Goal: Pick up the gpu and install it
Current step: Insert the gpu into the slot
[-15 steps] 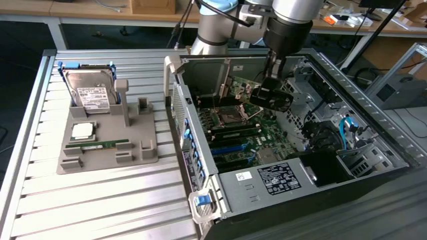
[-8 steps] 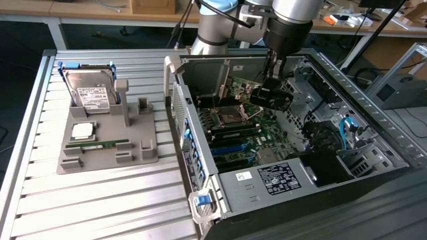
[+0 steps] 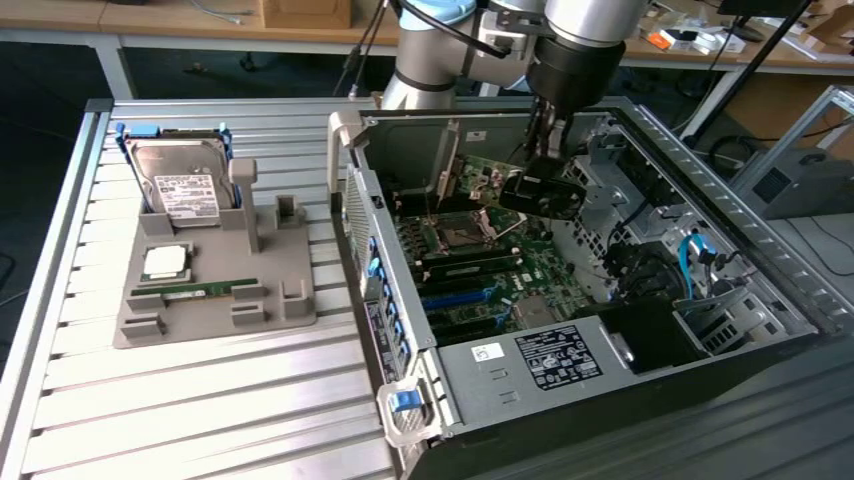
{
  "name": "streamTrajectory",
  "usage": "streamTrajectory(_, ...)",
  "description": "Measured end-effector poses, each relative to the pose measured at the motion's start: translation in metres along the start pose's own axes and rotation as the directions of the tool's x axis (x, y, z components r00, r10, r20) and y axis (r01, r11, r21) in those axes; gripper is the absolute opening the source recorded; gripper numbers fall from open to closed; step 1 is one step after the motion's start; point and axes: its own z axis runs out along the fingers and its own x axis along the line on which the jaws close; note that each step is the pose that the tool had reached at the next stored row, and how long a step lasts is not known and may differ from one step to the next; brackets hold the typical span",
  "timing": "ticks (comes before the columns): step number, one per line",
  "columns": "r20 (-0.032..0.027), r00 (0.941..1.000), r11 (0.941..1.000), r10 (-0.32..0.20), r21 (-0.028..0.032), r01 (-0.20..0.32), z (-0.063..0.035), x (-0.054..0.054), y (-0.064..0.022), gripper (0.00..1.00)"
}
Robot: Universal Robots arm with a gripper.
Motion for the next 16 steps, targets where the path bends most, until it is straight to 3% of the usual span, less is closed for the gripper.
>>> streamTrajectory(16, 0.0048, 0.9966, 0.9967, -0.082, -0.0024, 0.082, 0.0001, 0.0, 0.0, 0.27)
